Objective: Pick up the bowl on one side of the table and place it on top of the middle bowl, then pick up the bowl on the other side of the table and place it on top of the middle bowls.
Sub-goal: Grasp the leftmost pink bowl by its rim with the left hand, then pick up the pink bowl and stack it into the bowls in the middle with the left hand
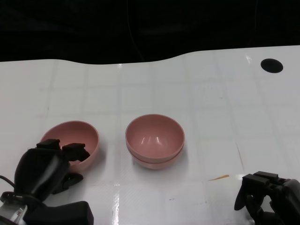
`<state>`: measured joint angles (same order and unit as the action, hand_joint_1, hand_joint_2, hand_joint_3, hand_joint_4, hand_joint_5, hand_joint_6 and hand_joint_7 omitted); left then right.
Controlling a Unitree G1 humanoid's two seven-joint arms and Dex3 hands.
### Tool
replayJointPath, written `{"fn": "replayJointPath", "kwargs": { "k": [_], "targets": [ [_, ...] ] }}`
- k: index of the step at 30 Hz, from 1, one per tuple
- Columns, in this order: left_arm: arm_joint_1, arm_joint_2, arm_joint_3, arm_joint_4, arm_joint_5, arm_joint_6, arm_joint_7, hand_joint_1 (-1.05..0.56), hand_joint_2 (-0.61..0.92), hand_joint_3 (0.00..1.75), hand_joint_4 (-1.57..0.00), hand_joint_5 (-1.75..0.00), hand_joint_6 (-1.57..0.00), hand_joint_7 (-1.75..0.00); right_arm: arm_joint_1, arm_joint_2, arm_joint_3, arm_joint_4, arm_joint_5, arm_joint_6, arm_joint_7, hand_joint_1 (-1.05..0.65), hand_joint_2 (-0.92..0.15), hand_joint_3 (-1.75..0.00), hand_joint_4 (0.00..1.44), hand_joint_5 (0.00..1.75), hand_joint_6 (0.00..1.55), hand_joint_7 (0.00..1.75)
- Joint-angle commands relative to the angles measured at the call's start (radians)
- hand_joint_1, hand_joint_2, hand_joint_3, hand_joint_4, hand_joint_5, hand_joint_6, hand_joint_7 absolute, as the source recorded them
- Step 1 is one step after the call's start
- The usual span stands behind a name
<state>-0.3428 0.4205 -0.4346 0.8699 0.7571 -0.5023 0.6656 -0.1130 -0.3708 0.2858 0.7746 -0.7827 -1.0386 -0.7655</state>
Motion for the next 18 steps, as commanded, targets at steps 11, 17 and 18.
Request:
{"fn": "replayJointPath", "kwargs": {
  "k": [11, 17, 18],
  "targets": [
    [0.058, 0.057, 0.070, -0.177, -0.052, 0.025, -0.132, -0.09, 0.91, 0.40, -0.68, -1.75, -0.56, -1.66, -0.014, -0.025, 0.005, 0.026, -0.001, -0.009, -0.020, -0.10, -0.54, -1.23, 0.79, 1.75, 0.71, 1.55],
    [0.085, 0.073, 0.113, -0.289, -0.085, 0.066, -0.230, -0.07, 0.88, 0.40, -0.68, -1.75, -0.67, -1.49, -0.021, -0.025, 0.010, 0.039, -0.003, -0.010, -0.026, -0.11, -0.55, -1.22, 0.78, 1.75, 0.71, 1.55],
    [0.087, 0.074, 0.120, -0.301, -0.087, 0.069, -0.238, -0.07, 0.88, 0.41, -0.68, -1.75, -0.65, -1.52, -0.023, -0.025, 0.011, 0.041, -0.002, -0.011, -0.025, -0.11, -0.55, -1.22, 0.78, 1.75, 0.71, 1.54]
  ]
}}
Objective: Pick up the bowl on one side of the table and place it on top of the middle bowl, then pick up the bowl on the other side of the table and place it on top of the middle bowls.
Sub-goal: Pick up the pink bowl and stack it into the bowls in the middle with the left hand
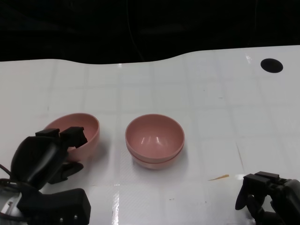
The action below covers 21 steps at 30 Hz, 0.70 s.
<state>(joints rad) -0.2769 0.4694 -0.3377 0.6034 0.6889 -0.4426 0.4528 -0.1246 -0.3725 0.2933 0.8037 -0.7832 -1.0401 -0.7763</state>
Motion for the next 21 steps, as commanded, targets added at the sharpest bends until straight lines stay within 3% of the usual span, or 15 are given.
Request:
{"fn": "replayJointPath", "kwargs": {
  "k": [1, 5, 8, 9, 13, 21],
  "targets": [
    [0.024, 0.025, 0.028, -0.043, -0.019, 0.013, -0.032, -0.07, 0.88, 0.41, -0.68, -1.75, -0.64, -1.54, -0.012, -0.023, 0.005, 0.014, -0.001, -0.011, -0.014, -0.11, -0.55, -1.22, 0.78, 1.75, 0.71, 1.54],
    [0.030, 0.039, 0.052, -0.101, -0.027, 0.022, -0.065, -0.07, 0.86, 0.46, -0.69, -1.75, -0.66, -1.52, -0.017, -0.023, 0.009, 0.023, 0.003, -0.011, -0.009, -0.11, -0.56, -1.20, 0.77, 1.75, 0.70, 1.54],
    [0.034, 0.052, 0.072, -0.151, -0.035, 0.027, -0.100, -0.08, 0.79, 0.58, -0.70, -1.75, -0.70, -1.46, -0.016, -0.025, 0.012, 0.023, 0.004, -0.011, -0.007, -0.11, -0.56, -1.20, 0.77, 1.75, 0.70, 1.54],
    [0.036, 0.056, 0.080, -0.173, -0.039, 0.032, -0.116, -0.08, 0.78, 0.60, -0.70, -1.75, -0.67, -1.51, -0.015, -0.026, 0.012, 0.022, 0.006, -0.011, -0.002, -0.11, -0.56, -1.20, 0.77, 1.75, 0.70, 1.54],
    [0.033, 0.074, 0.099, -0.244, -0.030, 0.053, -0.163, -0.10, 0.76, 0.62, -0.70, -1.75, -0.64, -1.57, -0.020, -0.029, 0.017, 0.026, 0.006, -0.012, 0.002, -0.10, -0.56, -1.20, 0.76, 1.75, 0.70, 1.54],
    [0.013, 0.085, 0.128, -0.380, -0.050, 0.041, -0.248, -0.08, 0.71, 0.69, -0.73, -1.75, -0.70, -1.51, -0.033, -0.025, 0.028, 0.043, 0.001, -0.015, -0.014, -0.10, -0.56, -1.19, 0.76, 1.75, 0.70, 1.53]
  ]
}}
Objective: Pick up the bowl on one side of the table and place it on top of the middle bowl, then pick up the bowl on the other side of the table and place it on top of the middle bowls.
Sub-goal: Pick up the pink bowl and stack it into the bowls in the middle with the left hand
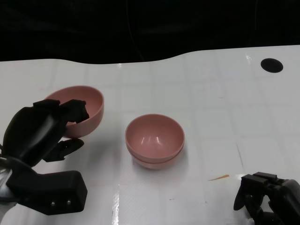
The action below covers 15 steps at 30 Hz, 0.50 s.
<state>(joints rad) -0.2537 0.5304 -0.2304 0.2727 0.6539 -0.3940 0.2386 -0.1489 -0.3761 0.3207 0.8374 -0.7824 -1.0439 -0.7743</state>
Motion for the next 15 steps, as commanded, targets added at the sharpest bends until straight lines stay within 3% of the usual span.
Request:
{"fn": "replayJointPath", "kwargs": {
  "k": [1, 15],
  "targets": [
    [-0.013, 0.022, 0.022, -0.061, -0.014, -0.007, -0.043, -0.07, 0.69, 0.70, -0.74, -1.75, -0.71, -1.51, -0.010, -0.022, 0.002, 0.010, -0.004, -0.009, -0.022, -0.10, -0.56, -1.19, 0.76, 1.75, 0.70, 1.53],
    [-0.110, -0.043, -0.003, -0.128, 0.002, 0.000, -0.157, -0.08, 0.61, 0.82, -0.74, -1.75, -0.72, -1.51, -0.017, -0.009, 0.007, 0.008, -0.012, 0.014, -0.045, -0.11, -0.57, -1.19, 0.77, 1.75, 0.69, 1.55]
  ]
}}
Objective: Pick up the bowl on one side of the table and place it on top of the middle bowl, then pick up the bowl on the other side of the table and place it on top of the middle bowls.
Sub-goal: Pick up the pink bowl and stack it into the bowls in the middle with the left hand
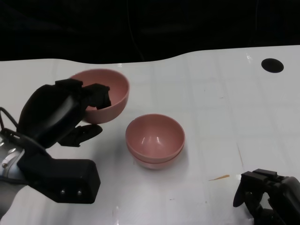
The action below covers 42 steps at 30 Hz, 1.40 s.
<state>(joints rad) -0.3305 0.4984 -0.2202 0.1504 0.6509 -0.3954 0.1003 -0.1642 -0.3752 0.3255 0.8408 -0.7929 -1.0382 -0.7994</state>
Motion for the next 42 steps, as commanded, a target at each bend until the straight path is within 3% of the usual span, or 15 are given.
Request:
{"fn": "replayJointPath", "kwargs": {
  "k": [1, 5, 7, 9, 11, 14, 19, 28, 31, 35, 42],
  "targets": [
    [-0.050, -0.023, -0.026, -0.003, 0.014, -0.001, -0.023, -0.08, 0.56, 0.79, -0.75, -1.75, -0.71, -1.51, 0.000, -0.008, 0.003, 0.002, -0.004, 0.011, -0.024, -0.10, -0.57, -1.18, 0.77, 1.75, 0.69, 1.56],
    [-0.098, -0.057, -0.068, 0.010, 0.028, -0.009, -0.044, -0.09, 0.56, 0.71, -0.74, -1.75, -0.72, -1.44, 0.002, -0.006, 0.009, -0.004, -0.008, 0.013, -0.030, -0.10, -0.57, -1.18, 0.77, 1.75, 0.68, 1.58],
    [-0.115, -0.072, -0.083, 0.013, 0.026, -0.007, -0.061, -0.13, 0.63, 0.69, -0.75, -1.70, -0.74, -1.38, 0.002, -0.004, 0.012, -0.008, -0.009, 0.016, -0.031, -0.10, -0.57, -1.17, 0.77, 1.75, 0.68, 1.58],
    [-0.129, -0.085, -0.097, 0.011, 0.035, -0.002, -0.073, -0.15, 0.68, 0.61, -0.78, -1.64, -0.77, -1.28, 0.003, -0.003, 0.015, -0.011, -0.010, 0.017, -0.033, -0.10, -0.57, -1.17, 0.77, 1.75, 0.68, 1.58],
    [-0.144, -0.096, -0.111, 0.010, 0.048, -0.004, -0.074, -0.14, 0.71, 0.52, -0.81, -1.57, -0.86, -1.06, 0.004, -0.002, 0.017, -0.015, -0.010, 0.018, -0.036, -0.10, -0.57, -1.17, 0.77, 1.75, 0.67, 1.58],
    [-0.164, -0.114, -0.128, 0.019, 0.054, -0.005, -0.077, -0.16, 0.74, 0.49, -0.84, -1.52, -0.89, -1.00, 0.008, 0.000, 0.020, -0.024, -0.008, 0.024, -0.036, -0.10, -0.57, -1.17, 0.78, 1.75, 0.67, 1.59],
    [-0.188, -0.139, -0.154, 0.049, 0.065, -0.018, -0.060, -0.16, 0.80, 0.38, -0.85, -1.54, -0.86, -1.13, 0.017, 0.001, 0.021, -0.044, -0.003, 0.033, -0.028, -0.10, -0.58, -1.16, 0.77, 1.75, 0.67, 1.60],
    [-0.205, -0.180, -0.187, 0.113, 0.083, -0.057, -0.029, -0.13, 0.78, 0.31, -0.90, -1.51, -0.90, -1.04, 0.033, 0.008, 0.027, -0.087, -0.006, 0.061, -0.031, -0.09, -0.58, -1.16, 0.77, 1.75, 0.66, 1.62],
    [-0.202, -0.191, -0.190, 0.124, 0.094, -0.062, -0.023, -0.12, 0.78, 0.31, -0.88, -1.53, -0.89, -1.09, 0.035, 0.009, 0.028, -0.092, -0.005, 0.068, -0.032, -0.08, -0.57, -1.16, 0.77, 1.75, 0.66, 1.62],
    [-0.191, -0.202, -0.196, 0.138, 0.100, -0.061, -0.017, -0.12, 0.78, 0.27, -0.82, -1.66, -0.81, -1.27, 0.042, 0.012, 0.028, -0.104, 0.003, 0.075, -0.025, -0.07, -0.56, -1.18, 0.78, 1.75, 0.67, 1.60],
    [-0.182, -0.214, -0.208, 0.203, 0.110, -0.079, 0.038, -0.07, 0.83, 0.18, -0.74, -1.75, -0.66, -1.52, 0.044, 0.010, 0.028, -0.103, 0.002, 0.064, -0.032, -0.07, -0.56, -1.19, 0.79, 1.75, 0.67, 1.61]
  ]
}}
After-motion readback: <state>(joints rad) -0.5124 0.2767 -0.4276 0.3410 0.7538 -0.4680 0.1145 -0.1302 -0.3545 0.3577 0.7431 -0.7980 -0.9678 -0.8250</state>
